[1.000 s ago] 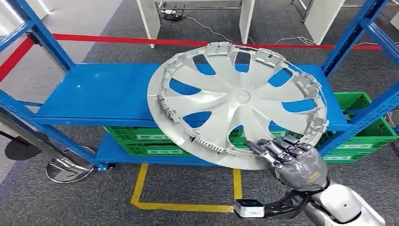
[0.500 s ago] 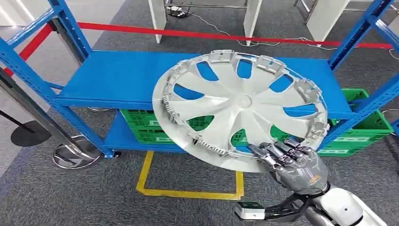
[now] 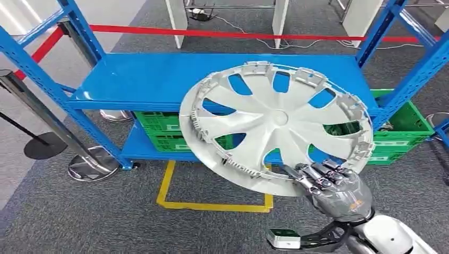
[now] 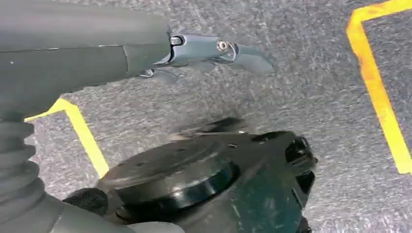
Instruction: Take the parts from the cabinet and place them on the table.
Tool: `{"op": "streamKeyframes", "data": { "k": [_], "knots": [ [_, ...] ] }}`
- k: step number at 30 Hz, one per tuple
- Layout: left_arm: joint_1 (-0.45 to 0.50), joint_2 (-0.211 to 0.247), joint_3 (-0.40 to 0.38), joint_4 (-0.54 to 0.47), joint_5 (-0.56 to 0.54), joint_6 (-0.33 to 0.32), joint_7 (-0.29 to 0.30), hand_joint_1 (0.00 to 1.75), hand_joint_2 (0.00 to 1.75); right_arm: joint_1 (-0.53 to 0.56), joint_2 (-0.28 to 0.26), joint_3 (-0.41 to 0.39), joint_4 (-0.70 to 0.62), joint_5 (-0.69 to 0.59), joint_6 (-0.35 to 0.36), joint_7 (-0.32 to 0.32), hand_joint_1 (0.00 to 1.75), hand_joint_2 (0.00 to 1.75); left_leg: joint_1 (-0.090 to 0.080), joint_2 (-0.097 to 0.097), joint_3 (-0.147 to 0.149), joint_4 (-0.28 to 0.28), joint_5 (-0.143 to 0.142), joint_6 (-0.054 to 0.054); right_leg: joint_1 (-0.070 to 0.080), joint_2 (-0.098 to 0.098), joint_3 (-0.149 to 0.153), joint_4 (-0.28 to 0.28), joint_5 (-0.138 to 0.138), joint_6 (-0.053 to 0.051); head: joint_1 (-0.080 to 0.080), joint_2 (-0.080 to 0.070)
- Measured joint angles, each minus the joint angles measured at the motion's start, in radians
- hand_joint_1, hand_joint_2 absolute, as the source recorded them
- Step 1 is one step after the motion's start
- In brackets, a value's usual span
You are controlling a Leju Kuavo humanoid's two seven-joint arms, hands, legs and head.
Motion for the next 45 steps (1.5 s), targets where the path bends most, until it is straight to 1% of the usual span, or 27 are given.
{"op": "streamKeyframes", "data": {
  "k": [2, 4, 6, 9, 10, 11, 12, 14, 15, 16, 18, 19, 21, 22, 25, 26, 27, 29, 30, 32, 34, 35, 36, 40, 41, 42, 45],
  "knots": [
    [-0.002, 0.0, 0.0, 0.0, 0.0, -0.001, 0.0, 0.0, 1.75, 0.006, 0.0, -0.001, -0.001, 0.016, 0.0, 0.008, 1.75, 1.75, 0.004, 0.0, 0.035, 0.01, 0.062, -0.002, 0.0, -0.001, -0.04, 0.015, 0.019, 0.003, 0.0, 0.0],
    [-0.002, 0.0, 0.0, 0.0, 0.001, -0.002, 0.001, 0.0, 1.75, 0.018, 0.0, -0.003, -0.008, 0.029, 0.0, 0.012, 1.75, 1.75, 0.004, 0.0, 0.14, -0.135, 0.121, 0.006, 0.0, -0.001, -0.071, 0.033, 0.03, 0.008, 0.0, 0.0],
    [-0.005, 0.002, 0.0, 0.002, 0.002, -0.004, 0.001, 0.0, 1.75, 0.025, 0.0, -0.007, -0.014, 0.038, 0.0, 0.013, 1.75, 1.75, -0.001, -0.001, 0.235, -0.29, 0.085, 0.021, 0.006, -0.001, -0.089, 0.046, 0.04, 0.018, 0.0, 0.0],
    [-0.009, 0.003, 0.001, 0.003, 0.005, -0.012, 0.001, 0.0, 1.75, 0.029, 0.0, -0.014, -0.021, 0.058, 0.0, 0.013, 1.75, 1.75, -0.008, -0.001, 0.22, -0.303, 0.086, 0.034, -0.001, -0.003, -0.107, 0.044, 0.07, 0.04, 0.001, 0.0],
    [-0.008, 0.003, 0.001, 0.004, 0.005, -0.015, 0.001, 0.0, 1.75, 0.032, 0.0, -0.017, -0.023, 0.062, 0.0, 0.011, 1.75, 1.75, -0.003, 0.001, 0.213, -0.313, 0.1, 0.046, 0.001, -0.001, -0.113, 0.045, 0.073, 0.046, 0.002, 0.0],
    [-0.009, 0.003, 0.001, 0.004, 0.008, -0.017, 0.001, 0.0, 1.75, 0.036, 0.0, -0.017, -0.023, 0.066, 0.0, 0.012, 1.75, 1.75, -0.001, 0.007, 0.206, -0.315, 0.112, 0.053, -0.002, 0.007, -0.12, 0.058, 0.039, 0.049, 0.001, 0.0],
    [-0.01, 0.003, 0.0, 0.005, 0.011, -0.02, 0.001, 0.0, 1.75, 0.039, 0.0, -0.018, -0.025, 0.073, 0.0, 0.012, 1.75, 1.75, -0.001, 0.007, 0.19, -0.315, 0.123, 0.064, -0.003, 0.01, -0.142, 0.103, -0.025, 0.053, 0.006, 0.0],
    [-0.01, 0.003, 0.001, 0.011, 0.015, -0.026, 0.001, 0.0, 1.75, 0.045, 0.0, -0.019, -0.025, 0.083, 0.0, 0.016, 1.75, 1.75, -0.004, 0.007, 0.157, -0.314, 0.149, 0.067, -0.004, 0.011, -0.179, 0.254, -0.135, 0.059, 0.007, 0.0],
    [-0.01, 0.003, 0.001, 0.013, 0.016, -0.029, 0.001, 0.0, 1.75, 0.049, 0.0, -0.019, -0.025, 0.085, 0.0, 0.02, 1.75, 1.75, -0.005, 0.007, 0.139, -0.312, 0.162, 0.068, -0.004, 0.011, -0.191, 0.322, -0.158, 0.061, 0.007, 0.0],
    [-0.009, 0.003, 0.001, 0.015, 0.018, -0.032, 0.001, 0.0, 1.75, 0.053, 0.0, -0.019, -0.025, 0.088, 0.0, 0.023, 1.75, 1.75, -0.006, 0.007, 0.121, -0.311, 0.175, 0.067, -0.004, 0.011, -0.189, 0.358, -0.146, 0.062, 0.007, 0.0],
    [-0.009, 0.003, 0.001, 0.019, 0.018, -0.034, 0.001, 0.0, 1.75, 0.053, 0.0, -0.019, -0.025, 0.092, 0.0, 0.026, 1.75, 1.75, -0.007, 0.007, 0.085, -0.306, 0.2, 0.062, -0.003, 0.011, -0.128, 0.311, -0.058, 0.059, 0.007, 0.0],
    [-0.009, 0.003, 0.001, 0.021, 0.018, -0.036, 0.001, 0.0, 1.75, 0.053, 0.0, -0.019, -0.025, 0.094, 0.0, 0.031, 1.75, 1.75, -0.007, 0.007, 0.069, -0.302, 0.21, 0.06, -0.004, 0.011, -0.069, 0.236, -0.026, 0.057, 0.007, 0.0],
    [-0.011, 0.003, 0.001, 0.028, 0.014, -0.039, 0.003, 0.0, 1.75, 0.052, 0.0, -0.019, -0.031, 0.1, 0.0, 0.048, 1.75, 1.75, -0.014, 0.005, 0.049, -0.289, 0.225, 0.051, 0.0, 0.012, 0.085, 0.037, -0.062, 0.052, 0.009, 0.0],
    [-0.01, 0.003, 0.0, 0.032, 0.013, -0.041, 0.005, 0.0, 1.75, 0.052, 0.0, -0.019, -0.036, 0.101, 0.0, 0.056, 1.75, 1.75, -0.013, 0.006, 0.042, -0.286, 0.237, 0.046, -0.001, 0.013, 0.109, -0.018, -0.086, 0.044, 0.006, 0.0],
    [-0.007, 0.004, 0.0, 0.042, 0.012, -0.043, 0.007, 0.0, 1.75, 0.054, 0.0, -0.019, -0.038, 0.108, 0.0, 0.061, 1.75, 1.75, -0.011, 0.005, 0.032, -0.292, 0.268, 0.029, 0.002, 0.012, 0.07, -0.009, -0.07, 0.02, 0.006, 0.0],
    [-0.006, 0.005, 0.0, 0.045, 0.012, -0.043, 0.008, 0.0, 1.75, 0.053, 0.0, -0.019, -0.038, 0.108, 0.0, 0.063, 1.75, 1.75, -0.006, 0.004, 0.027, -0.283, 0.238, 0.022, -0.002, 0.007, 0.061, -0.01, -0.058, 0.012, 0.007, 0.0],
    [-0.004, 0.005, 0.0, 0.045, 0.011, -0.043, 0.01, 0.0, 1.75, 0.055, 0.0, -0.019, -0.038, 0.109, 0.0, 0.063, 1.75, 1.75, -0.006, 0.004, 0.021, -0.249, 0.175, 0.015, -0.002, 0.006, 0.052, -0.009, -0.048, 0.003, 0.004, 0.0],
    [-0.003, 0.004, 0.0, 0.05, 0.008, -0.044, 0.011, 0.0, 1.75, 0.055, 0.0, -0.019, -0.039, 0.114, 0.0, 0.068, 1.75, 1.75, -0.002, 0.004, -0.004, -0.104, 0.045, 0.004, -0.001, 0.005, 0.029, -0.006, -0.025, -0.001, 0.003, 0.0],
    [-0.005, 0.004, 0.0, 0.053, 0.004, -0.044, 0.011, 0.0, 1.75, 0.055, 0.0, -0.019, -0.039, 0.117, 0.0, 0.071, 1.75, 1.75, -0.001, 0.004, -0.015, -0.029, 0.012, 0.001, -0.001, 0.004, 0.02, -0.002, -0.015, 0.0, 0.003, 0.0],
    [-0.008, 0.002, 0.0, 0.059, -0.006, -0.048, 0.012, 0.0, 1.75, 0.059, -0.001, -0.019, -0.04, 0.123, 0.0, 0.081, 1.75, 1.75, 0.002, 0.005, 0.005, 0.028, 0.041, -0.001, -0.001, 0.003, -0.02, 0.014, 0.005, 0.001, 0.003, 0.0],
    [-0.011, 0.001, -0.001, 0.066, -0.012, -0.053, 0.012, 0.0, 1.75, 0.068, -0.005, -0.019, -0.05, 0.128, 0.0, 0.088, 1.75, 1.75, 0.003, 0.004, 0.097, -0.089, 0.103, 0.004, -0.001, 0.003, -0.053, 0.032, 0.015, 0.005, 0.003, 0.0],
    [-0.013, 0.001, -0.001, 0.069, -0.016, -0.053, 0.012, 0.0, 1.75, 0.074, -0.006, -0.019, -0.054, 0.129, 0.0, 0.089, 1.75, 1.75, 0.003, 0.003, 0.159, -0.181, 0.115, 0.01, -0.001, 0.003, -0.063, 0.04, 0.019, 0.008, 0.003, 0.0],
    [-0.016, 0.002, -0.001, 0.072, -0.017, -0.053, 0.012, 0.0, 1.75, 0.08, -0.007, -0.019, -0.059, 0.129, 0.0, 0.09, 1.75, 1.75, -0.002, 0.002, 0.209, -0.265, 0.091, 0.019, 0.004, 0.003, -0.075, 0.047, 0.023, 0.013, 0.003, 0.0],
    [-0.02, 0.001, -0.001, 0.08, -0.018, -0.054, 0.012, 0.0, 1.75, 0.084, -0.013, -0.02, -0.066, 0.131, 0.0, 0.093, 1.75, 1.75, -0.009, 0.002, 0.206, -0.302, 0.103, 0.043, -0.001, 0.003, -0.091, 0.039, 0.059, 0.039, 0.003, 0.0],
    [-0.02, 0.0, -0.001, 0.081, -0.022, -0.057, 0.012, 0.0, 1.75, 0.087, -0.016, -0.02, -0.069, 0.131, 0.0, 0.094, 1.75, 1.75, 0.0, 0.008, 0.203, -0.315, 0.119, 0.053, -0.003, 0.006, -0.096, 0.044, 0.044, 0.045, 0.004, 0.0],
    [-0.024, -0.004, -0.001, 0.084, -0.028, -0.064, 0.012, 0.0, 1.75, 0.087, -0.018, -0.02, -0.07, 0.131, 0.0, 0.096, 1.75, 1.75, -0.002, 0.01, 0.19, -0.314, 0.129, 0.061, -0.003, 0.01, -0.113, 0.069, -0.004, 0.05, 0.006, 0.0],
    [-0.035, -0.014, -0.001, 0.096, -0.043, -0.081, 0.011, 0.0, 1.75, 0.088, -0.019, -0.02, -0.072, 0.131, 0.0, 0.097, 1.75, 1.75, -0.006, 0.01, 0.147, -0.309, 0.159, 0.069, -0.003, 0.012, -0.168, 0.285, -0.157, 0.056, 0.008, 0.0]
  ]
}}
